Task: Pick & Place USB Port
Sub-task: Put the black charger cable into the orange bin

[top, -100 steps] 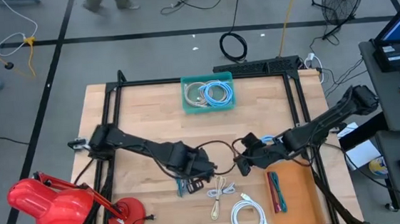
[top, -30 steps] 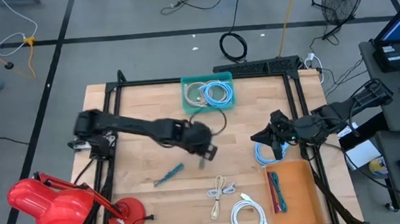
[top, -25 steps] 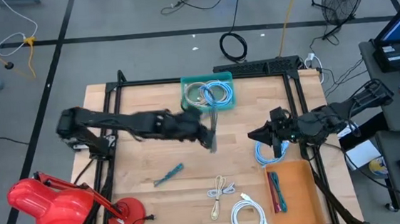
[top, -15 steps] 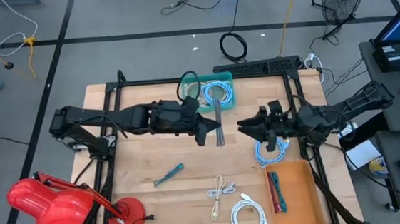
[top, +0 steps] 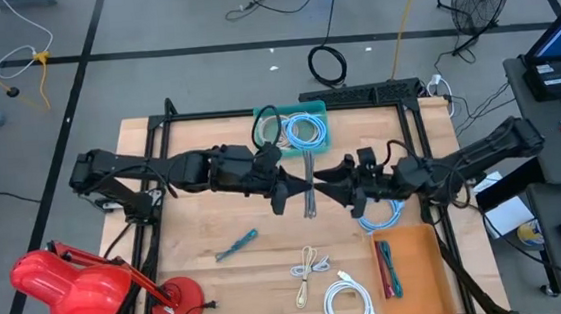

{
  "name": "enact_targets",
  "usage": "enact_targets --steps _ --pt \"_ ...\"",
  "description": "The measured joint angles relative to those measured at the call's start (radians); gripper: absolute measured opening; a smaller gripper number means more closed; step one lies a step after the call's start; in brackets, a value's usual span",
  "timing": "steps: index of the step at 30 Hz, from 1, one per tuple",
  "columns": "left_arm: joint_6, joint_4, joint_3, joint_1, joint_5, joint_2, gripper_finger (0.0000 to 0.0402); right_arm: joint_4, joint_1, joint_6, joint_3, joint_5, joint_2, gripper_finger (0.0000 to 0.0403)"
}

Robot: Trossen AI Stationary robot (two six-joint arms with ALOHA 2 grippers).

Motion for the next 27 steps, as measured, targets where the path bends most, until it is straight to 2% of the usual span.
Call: enact_targets --steps 8,12,16,23,25,27 --pt "-0.004 0.015 0.000 -0.010 0.018 0.012 0.0011 0.023 -0.017 0.020 0.000 -0.001 0.021 0.0199" --pt "-0.009 0.041 -0.002 -0.010 0.042 0.031 0.0011 0.024 -0.037 0.041 0.000 -0.021 0.021 0.0182" --pt "-0.022 0.059 -0.001 -0.010 0.051 0.043 0.0011 0.021 -0.053 0.054 0.000 -0.071 0.021 0.0141" --pt "-0.016 0.057 -0.001 0.006 0.046 0.043 0.0011 0.022 -0.053 0.043 0.000 -0.077 0.021 0.0044" --pt "-0.017 0.058 -0.001 0.014 0.078 0.043 0.0012 0.021 -0.053 0.039 0.001 -0.077 0.020 0.0019" --pt "-0.027 0.052 -0.001 0.021 0.130 0.042 0.0028 0.008 -0.053 0.053 0.001 -0.075 0.015 0.0012"
